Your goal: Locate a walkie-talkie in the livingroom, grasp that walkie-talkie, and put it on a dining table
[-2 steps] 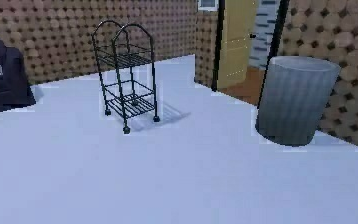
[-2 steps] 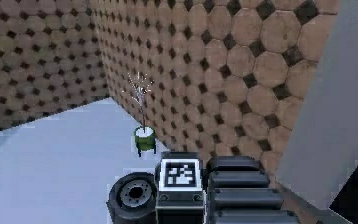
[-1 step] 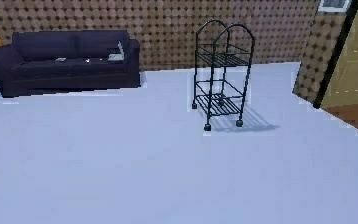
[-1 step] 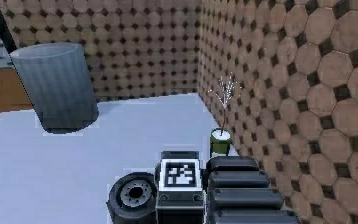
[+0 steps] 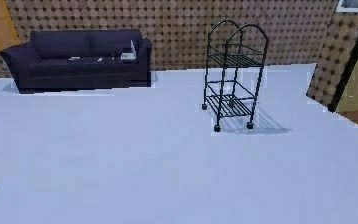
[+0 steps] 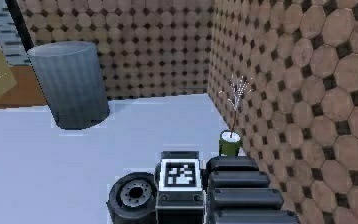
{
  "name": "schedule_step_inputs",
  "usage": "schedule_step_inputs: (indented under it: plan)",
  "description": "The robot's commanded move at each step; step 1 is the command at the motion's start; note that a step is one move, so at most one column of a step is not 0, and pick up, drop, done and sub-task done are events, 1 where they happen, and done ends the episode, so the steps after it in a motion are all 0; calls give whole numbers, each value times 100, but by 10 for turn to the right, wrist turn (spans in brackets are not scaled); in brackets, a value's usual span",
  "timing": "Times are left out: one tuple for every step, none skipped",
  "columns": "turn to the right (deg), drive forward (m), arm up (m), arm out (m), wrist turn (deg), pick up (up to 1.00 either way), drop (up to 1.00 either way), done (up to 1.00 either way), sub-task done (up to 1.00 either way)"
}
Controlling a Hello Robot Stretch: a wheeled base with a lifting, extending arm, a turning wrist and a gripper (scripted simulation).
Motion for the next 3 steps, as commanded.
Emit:
schedule_step_inputs:
  plan:
    - [0, 10, 0, 0, 0, 0, 0, 0, 0]
    - [-300, 0, 0, 0, 0, 0, 0, 0, 0]
    - [0, 100, 0, 0, 0, 0, 0, 0, 0]
